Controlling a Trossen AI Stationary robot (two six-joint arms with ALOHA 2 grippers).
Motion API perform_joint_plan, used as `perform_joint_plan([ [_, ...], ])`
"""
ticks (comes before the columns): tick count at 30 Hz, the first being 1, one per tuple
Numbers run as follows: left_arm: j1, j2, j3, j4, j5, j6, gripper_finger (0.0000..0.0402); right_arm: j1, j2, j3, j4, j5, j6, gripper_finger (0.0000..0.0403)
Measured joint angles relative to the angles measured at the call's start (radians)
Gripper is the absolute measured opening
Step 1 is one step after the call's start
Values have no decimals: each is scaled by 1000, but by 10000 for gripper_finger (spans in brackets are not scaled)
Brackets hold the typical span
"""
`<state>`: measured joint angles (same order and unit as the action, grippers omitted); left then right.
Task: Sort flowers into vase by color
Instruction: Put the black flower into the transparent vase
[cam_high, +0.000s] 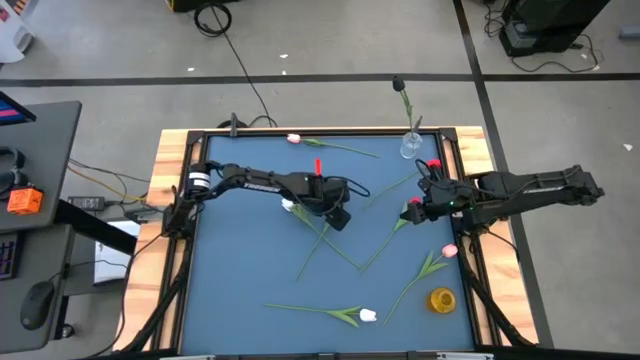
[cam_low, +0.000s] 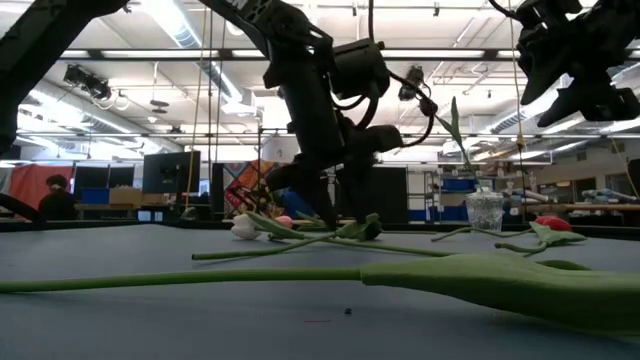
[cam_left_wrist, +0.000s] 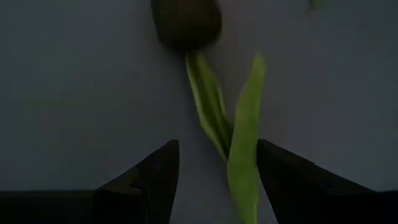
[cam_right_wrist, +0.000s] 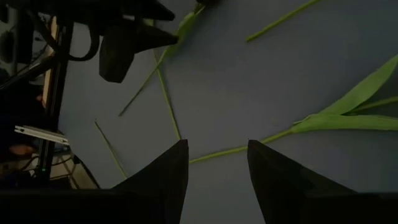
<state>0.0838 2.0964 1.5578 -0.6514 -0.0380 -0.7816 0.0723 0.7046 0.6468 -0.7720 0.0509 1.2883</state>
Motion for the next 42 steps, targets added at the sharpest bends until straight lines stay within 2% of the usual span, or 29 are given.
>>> perform_joint_plan([
  [11,-37,57,4,14,35,8,206,0,32,0,1,9,-6,173],
  [14,-34,59,5,7,34,11,176,0,38,0,4,9,-9,173],
  [23,-27,62,2,8,37,42,31,0,58,0,34,56,-7,173],
  [25,-25,53,2,11,42,48,13,0,63,0,56,74,-8,173],
  [28,-13,32,-2,35,65,73,13,0,68,0,119,107,-33,174],
  [33,26,-45,-2,165,137,155,21,0,81,0,265,141,-172,174],
  [42,101,-151,2,585,201,170,19,-2,95,0,432,194,-290,175],
])
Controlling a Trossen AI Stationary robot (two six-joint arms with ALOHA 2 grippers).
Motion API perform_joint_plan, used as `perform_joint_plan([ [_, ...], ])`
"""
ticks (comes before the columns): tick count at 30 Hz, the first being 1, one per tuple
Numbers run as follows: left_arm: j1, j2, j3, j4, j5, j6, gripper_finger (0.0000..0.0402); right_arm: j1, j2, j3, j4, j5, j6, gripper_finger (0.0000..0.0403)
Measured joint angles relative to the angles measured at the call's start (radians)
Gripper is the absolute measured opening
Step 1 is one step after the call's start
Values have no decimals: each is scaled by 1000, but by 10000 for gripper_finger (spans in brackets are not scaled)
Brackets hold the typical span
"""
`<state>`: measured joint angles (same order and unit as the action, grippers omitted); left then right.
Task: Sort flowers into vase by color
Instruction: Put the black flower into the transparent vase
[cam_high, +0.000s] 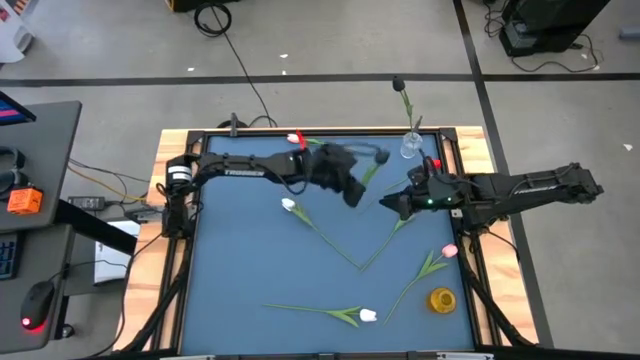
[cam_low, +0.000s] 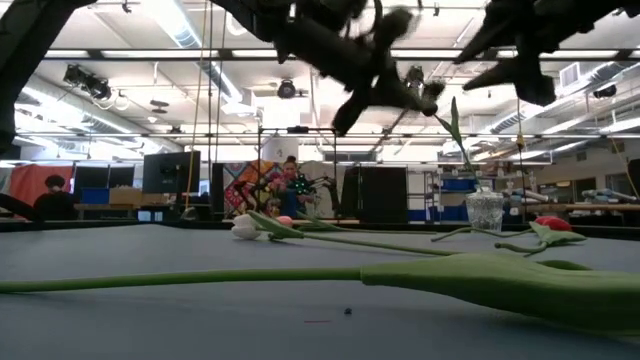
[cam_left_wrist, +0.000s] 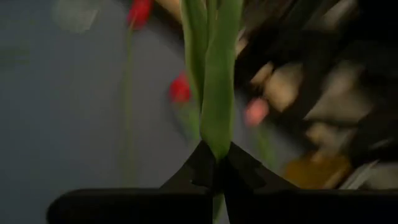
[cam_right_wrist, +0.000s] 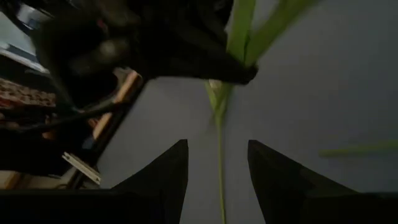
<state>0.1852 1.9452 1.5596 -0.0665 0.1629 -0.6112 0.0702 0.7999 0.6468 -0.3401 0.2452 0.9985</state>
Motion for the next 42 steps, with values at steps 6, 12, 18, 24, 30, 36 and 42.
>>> perform_joint_plan([
  [6,16,-3,-1,262,64,-43,19,-1,0,0,139,98,-159,175],
  [12,12,-2,-2,378,94,-50,19,-19,-1,0,198,145,-267,175],
  [18,12,-3,-1,404,96,-58,19,-46,0,0,212,96,-292,169],
  [24,6,-3,-1,405,95,-90,20,-72,1,0,220,90,-295,127],
  [30,5,-3,-1,407,95,-95,33,-109,0,0,243,-1,-340,67],
  [36,5,-3,-1,406,89,-108,36,-142,0,0,243,-60,-378,11],
  [42,9,-3,-1,408,83,-103,76,-151,0,0,236,-30,-382,5],
])
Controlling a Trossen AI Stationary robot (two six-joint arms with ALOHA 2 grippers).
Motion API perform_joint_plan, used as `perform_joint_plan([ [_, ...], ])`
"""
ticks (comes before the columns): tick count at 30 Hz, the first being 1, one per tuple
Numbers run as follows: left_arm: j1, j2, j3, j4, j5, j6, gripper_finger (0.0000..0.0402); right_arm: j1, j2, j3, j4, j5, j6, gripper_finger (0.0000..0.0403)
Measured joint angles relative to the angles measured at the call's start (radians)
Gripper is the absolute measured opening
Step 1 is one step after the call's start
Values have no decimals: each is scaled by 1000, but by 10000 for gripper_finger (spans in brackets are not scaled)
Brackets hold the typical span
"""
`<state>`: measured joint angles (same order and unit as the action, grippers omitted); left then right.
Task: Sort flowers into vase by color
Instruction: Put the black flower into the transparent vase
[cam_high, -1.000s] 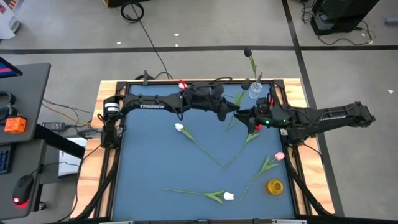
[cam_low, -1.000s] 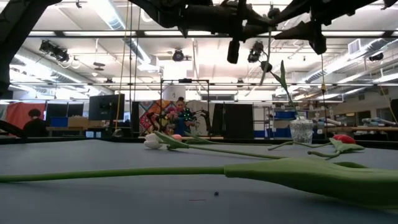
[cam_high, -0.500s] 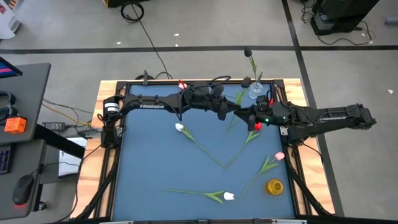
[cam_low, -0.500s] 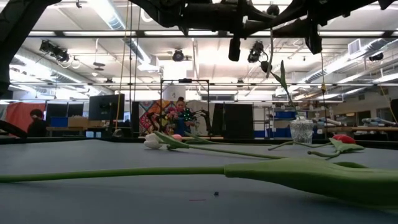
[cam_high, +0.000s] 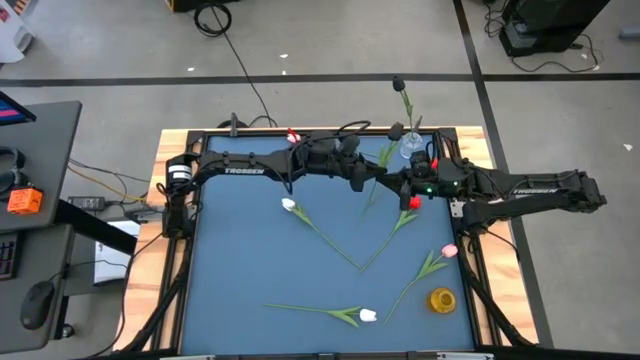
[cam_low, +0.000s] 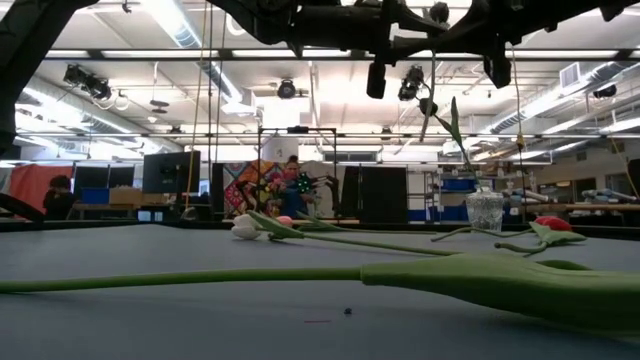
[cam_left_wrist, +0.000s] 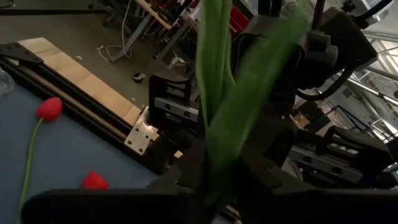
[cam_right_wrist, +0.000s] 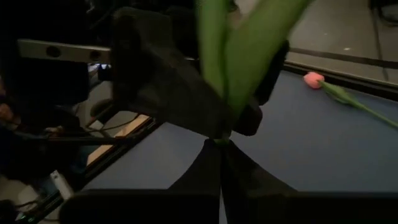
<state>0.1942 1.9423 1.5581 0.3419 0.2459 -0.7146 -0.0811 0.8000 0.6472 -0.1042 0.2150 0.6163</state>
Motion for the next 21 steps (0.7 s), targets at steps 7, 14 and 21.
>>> perform_joint_plan([
  [7,35,0,1,-1,61,-17,177,-1,-18,0,-27,148,0,2],
  [14,71,0,1,-32,178,-35,235,-2,-79,0,-133,366,-11,1],
  [21,89,-6,1,-113,185,7,231,-34,-112,0,-208,470,-35,0],
])
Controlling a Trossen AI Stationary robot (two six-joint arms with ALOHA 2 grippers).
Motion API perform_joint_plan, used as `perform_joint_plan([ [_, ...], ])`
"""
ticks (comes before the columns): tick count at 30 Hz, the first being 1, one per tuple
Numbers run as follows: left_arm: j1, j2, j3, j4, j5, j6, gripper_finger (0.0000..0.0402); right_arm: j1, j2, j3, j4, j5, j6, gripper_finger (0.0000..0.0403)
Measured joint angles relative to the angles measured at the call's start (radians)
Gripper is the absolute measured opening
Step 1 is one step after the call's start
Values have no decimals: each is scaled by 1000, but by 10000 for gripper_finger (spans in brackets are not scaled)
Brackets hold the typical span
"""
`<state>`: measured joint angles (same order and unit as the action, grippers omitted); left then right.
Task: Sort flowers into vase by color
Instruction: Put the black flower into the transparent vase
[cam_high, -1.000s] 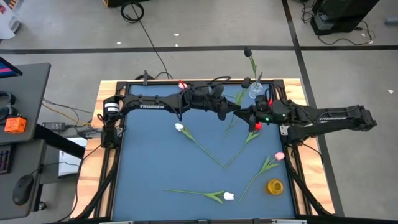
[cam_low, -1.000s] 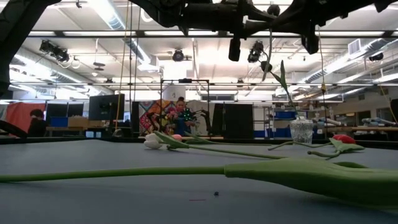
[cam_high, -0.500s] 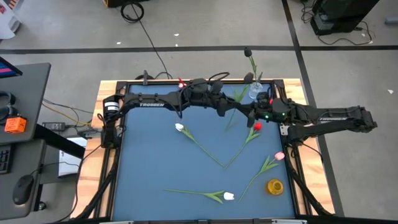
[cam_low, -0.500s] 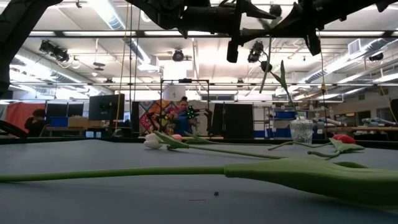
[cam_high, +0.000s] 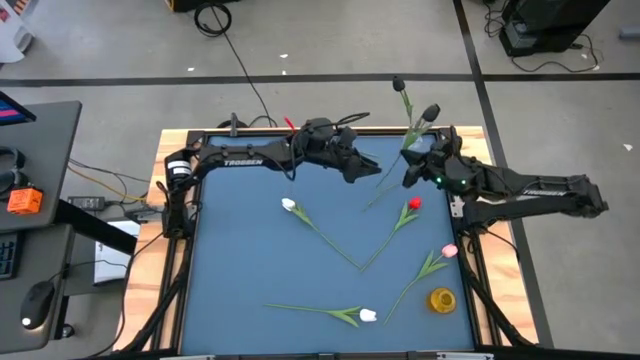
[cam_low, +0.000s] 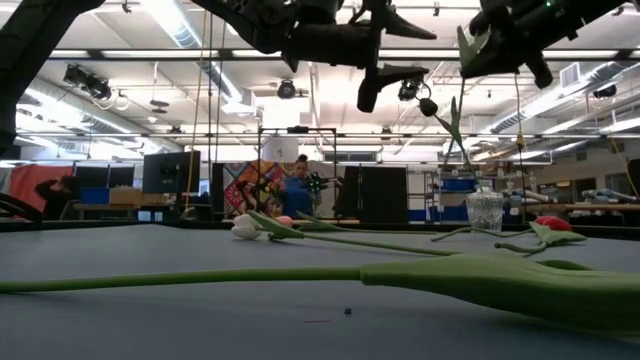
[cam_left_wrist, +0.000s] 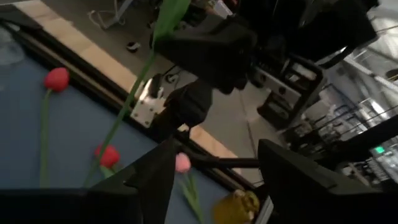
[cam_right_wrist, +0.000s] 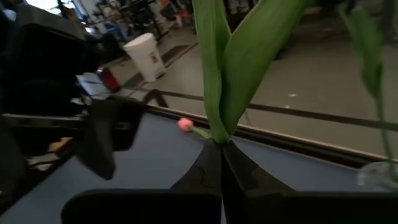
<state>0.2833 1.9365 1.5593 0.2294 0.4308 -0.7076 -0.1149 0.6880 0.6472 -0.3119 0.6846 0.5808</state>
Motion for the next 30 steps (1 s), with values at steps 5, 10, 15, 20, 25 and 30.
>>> perform_joint_plan([
  [5,24,-21,-1,-64,-19,60,217,-58,0,0,-20,0,-35,0],
  [10,59,-70,0,-145,-43,126,211,-142,2,29,-90,10,-66,0],
  [15,90,-114,0,-275,-82,191,211,-237,12,78,-149,55,-139,0],
  [20,96,-128,0,-378,-122,233,210,-360,24,115,-154,65,-226,0],
  [25,95,-127,-1,-406,-157,267,210,-487,49,133,-133,56,-309,0],
  [30,109,-127,-1,-406,-198,279,210,-590,83,136,-33,-37,-375,0],
])
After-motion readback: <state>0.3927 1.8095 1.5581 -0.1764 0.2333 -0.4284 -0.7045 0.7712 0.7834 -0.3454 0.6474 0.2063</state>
